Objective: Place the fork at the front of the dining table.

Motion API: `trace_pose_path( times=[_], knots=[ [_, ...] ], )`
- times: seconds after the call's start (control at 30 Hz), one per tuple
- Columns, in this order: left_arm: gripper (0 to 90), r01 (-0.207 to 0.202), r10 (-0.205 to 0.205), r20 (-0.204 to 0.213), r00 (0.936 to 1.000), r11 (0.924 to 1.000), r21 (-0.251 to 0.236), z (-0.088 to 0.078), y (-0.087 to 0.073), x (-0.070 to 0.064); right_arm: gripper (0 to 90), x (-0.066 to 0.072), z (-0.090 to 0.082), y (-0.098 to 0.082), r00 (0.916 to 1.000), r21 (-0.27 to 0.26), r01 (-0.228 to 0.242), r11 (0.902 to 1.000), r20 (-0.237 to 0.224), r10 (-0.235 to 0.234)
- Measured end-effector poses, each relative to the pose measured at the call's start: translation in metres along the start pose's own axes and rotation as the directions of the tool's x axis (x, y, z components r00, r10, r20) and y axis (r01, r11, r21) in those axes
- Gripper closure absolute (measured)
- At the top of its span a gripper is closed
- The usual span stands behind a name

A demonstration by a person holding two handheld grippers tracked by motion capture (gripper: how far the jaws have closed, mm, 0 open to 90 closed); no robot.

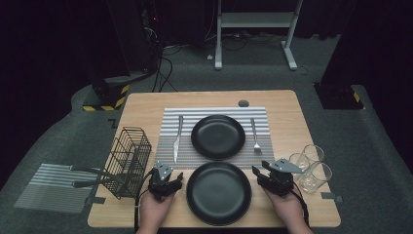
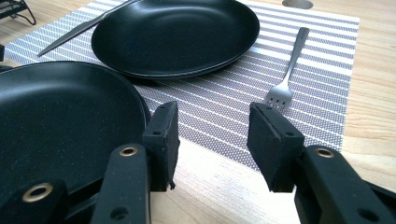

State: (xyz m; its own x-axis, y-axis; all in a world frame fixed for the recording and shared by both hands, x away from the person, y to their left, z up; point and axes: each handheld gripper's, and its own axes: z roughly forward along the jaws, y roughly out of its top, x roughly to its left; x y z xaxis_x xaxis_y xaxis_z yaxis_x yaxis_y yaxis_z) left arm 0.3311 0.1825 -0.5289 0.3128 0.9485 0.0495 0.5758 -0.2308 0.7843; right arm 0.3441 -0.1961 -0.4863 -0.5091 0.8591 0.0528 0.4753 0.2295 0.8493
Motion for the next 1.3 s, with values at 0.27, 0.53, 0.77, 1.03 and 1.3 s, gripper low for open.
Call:
trace_pose_path(
  times=[0.27,0.53,0.77,1.03,1.3],
  knots=[
    [37.7,-0.02,0.02,-0.017,0.9996,0.9997,0.01,0.001,0.0,-0.004,51.0,-0.005,-0.011,0.003,0.9998,0.001,-0.005,1.0,-0.021,0.005],
    [37.5,-0.015,0.015,0.01,0.9998,0.9995,0.026,0.002,0.001,0.003,49.4,-0.008,-0.026,0.007,1.0,-0.036,0.002,0.9994,-0.006,-0.002],
    [37.9,-0.004,0.002,0.036,0.9994,0.9994,0.034,0.003,0.002,0.005,48.7,-0.005,-0.032,0.01,0.9998,-0.051,0.015,0.9986,0.009,-0.015],
    [38.0,0.011,-0.012,0.041,0.9991,0.9997,0.023,0.004,0.002,0.004,49.6,-0.007,-0.039,0.016,1.0,-0.068,0.006,0.9977,0.005,-0.006],
    [38.0,0.013,-0.014,0.045,0.9989,0.9996,0.023,0.004,0.002,0.004,49.4,-0.013,-0.045,0.018,0.9998,-0.09,-0.01,0.9959,0.018,0.012]
  ],
)
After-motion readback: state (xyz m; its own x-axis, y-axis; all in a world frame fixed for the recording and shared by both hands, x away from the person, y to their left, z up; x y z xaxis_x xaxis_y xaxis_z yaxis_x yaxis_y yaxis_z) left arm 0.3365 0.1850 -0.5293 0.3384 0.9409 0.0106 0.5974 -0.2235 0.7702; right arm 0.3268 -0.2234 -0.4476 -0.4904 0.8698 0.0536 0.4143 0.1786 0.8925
